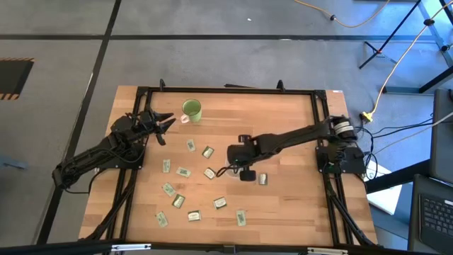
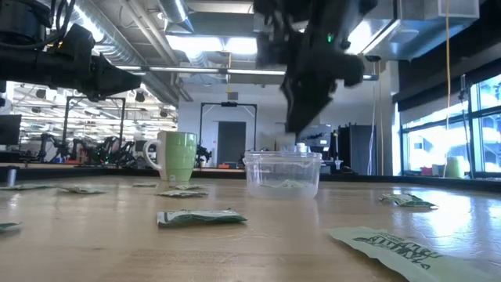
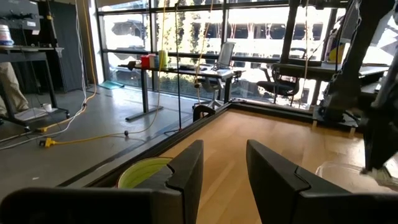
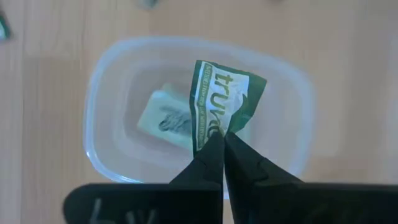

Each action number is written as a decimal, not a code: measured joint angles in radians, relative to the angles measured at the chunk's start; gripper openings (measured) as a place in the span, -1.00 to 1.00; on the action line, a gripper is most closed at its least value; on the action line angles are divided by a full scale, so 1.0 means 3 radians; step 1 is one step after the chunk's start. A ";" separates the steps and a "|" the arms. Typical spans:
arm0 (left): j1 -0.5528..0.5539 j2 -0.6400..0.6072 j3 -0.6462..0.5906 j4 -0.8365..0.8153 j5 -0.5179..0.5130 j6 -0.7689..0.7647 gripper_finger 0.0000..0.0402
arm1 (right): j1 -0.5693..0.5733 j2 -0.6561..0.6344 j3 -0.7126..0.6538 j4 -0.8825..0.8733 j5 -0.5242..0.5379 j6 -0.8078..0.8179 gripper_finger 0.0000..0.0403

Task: Pick and place items into bin
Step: Put the stevia packet into the transparent bin

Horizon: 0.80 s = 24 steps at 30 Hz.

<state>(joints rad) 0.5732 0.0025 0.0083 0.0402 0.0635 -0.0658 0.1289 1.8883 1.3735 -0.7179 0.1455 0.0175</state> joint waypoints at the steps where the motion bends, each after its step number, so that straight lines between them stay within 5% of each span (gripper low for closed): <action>1: 0.0000 0.0000 0.0000 0.0000 0.0001 0.0000 -0.42 | -0.0015 0.0052 0.0000 0.0004 -0.0044 -0.0001 -0.98; 13: -0.0001 0.0000 0.0001 0.0000 0.0000 0.0000 -0.42 | -0.0068 0.0163 0.0003 0.0004 -0.0058 -0.0003 -0.96; 24: -0.0001 0.0000 0.0000 -0.0004 0.0001 -0.0001 -0.42 | 0.0047 -0.0248 0.0006 -0.0443 -0.0028 0.0438 -0.61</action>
<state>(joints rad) 0.5729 0.0025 0.0084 0.0390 0.0639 -0.0660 0.1430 1.8139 1.3754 -0.8508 0.1371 0.1489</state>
